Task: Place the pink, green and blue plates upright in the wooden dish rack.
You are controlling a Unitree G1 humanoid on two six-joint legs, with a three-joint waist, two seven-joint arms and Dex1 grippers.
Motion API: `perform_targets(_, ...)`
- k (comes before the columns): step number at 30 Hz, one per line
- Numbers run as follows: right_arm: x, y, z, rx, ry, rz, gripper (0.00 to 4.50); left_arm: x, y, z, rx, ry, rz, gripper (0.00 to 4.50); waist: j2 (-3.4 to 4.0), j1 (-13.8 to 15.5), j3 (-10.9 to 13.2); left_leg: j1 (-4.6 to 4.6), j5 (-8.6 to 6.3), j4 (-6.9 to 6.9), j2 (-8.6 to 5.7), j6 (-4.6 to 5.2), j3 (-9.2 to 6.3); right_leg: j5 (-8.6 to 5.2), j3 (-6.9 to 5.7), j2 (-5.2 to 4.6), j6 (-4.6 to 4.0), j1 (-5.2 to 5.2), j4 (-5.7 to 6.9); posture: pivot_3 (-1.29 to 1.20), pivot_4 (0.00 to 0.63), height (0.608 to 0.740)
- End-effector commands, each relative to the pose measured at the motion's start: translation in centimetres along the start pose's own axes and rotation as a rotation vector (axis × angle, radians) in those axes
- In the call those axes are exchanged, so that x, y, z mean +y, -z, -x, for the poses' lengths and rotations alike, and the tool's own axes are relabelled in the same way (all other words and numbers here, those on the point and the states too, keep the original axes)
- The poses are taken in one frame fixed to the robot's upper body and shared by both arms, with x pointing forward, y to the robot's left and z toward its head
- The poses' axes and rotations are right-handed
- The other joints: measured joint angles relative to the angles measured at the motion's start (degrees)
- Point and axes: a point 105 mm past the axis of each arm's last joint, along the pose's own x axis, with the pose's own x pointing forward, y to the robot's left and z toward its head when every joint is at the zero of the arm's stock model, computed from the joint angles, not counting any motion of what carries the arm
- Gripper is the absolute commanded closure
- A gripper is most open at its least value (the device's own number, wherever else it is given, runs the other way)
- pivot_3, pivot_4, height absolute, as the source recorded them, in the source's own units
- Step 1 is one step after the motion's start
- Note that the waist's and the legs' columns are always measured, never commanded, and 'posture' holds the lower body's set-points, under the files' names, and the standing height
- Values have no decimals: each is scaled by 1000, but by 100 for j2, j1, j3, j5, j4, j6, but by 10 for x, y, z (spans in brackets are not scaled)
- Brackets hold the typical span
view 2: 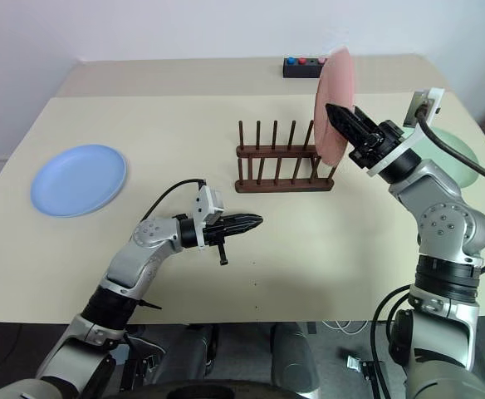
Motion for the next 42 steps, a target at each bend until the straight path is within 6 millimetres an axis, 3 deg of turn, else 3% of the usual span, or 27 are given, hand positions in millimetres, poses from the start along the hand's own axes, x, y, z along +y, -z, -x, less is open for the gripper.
perform_targets(1,0,-10,3,-44,7,12,993,-4,-8,-2,-15,17,-32,4449,0,0,0,0,0,0,0,0,0,0,0,0,0,0,0,0,150,740)
perform_targets(3,-1,-10,3,-43,16,16,25,-5,-8,-2,-14,17,-31,4449,0,0,0,0,0,0,0,0,0,0,0,0,0,0,0,0,150,740)
perform_targets(10,-9,-12,6,-41,74,66,25,-6,-7,-1,-10,20,-28,4449,0,-1,0,0,0,0,0,0,0,0,0,0,0,0,0,0,150,740)
perform_targets(15,-10,-30,13,-74,104,166,25,-7,-7,-1,-7,22,-27,4449,0,-1,0,0,0,0,0,0,1,0,0,0,0,0,0,0,150,740)
perform_targets(21,-22,-77,54,-151,268,372,25,-7,-6,0,-5,17,-22,4449,0,30,0,-2,0,1,-1,0,1,0,0,-1,0,1,-2,0,150,740)
perform_targets(24,-31,-87,78,-128,363,451,25,-7,-6,1,-4,17,-19,4449,1,22,-1,-2,0,0,-1,0,1,0,0,0,0,1,-2,0,150,740)
perform_targets(28,-56,-68,114,94,518,605,25,-8,-5,-1,-3,28,-17,4449,6,7,-5,1,0,2,0,0,2,0,1,0,0,3,0,0,150,740)
perform_targets(32,-88,-25,137,426,608,760,25,-10,-6,-5,-3,59,-21,4449,10,-28,-7,9,0,2,0,0,19,0,14,0,1,3,1,0,150,740)
perform_targets(36,-117,9,148,673,611,894,25,-10,-8,-9,-6,74,-26,4449,12,-33,-8,12,0,5,0,0,29,0,20,0,0,4,1,0,150,740)
perform_targets(42,-149,30,153,864,601,1035,25,-9,-6,-6,1,63,-28,4449,21,-27,-8,12,1,3,0,-1,32,1,24,-1,1,2,1,0,150,740)
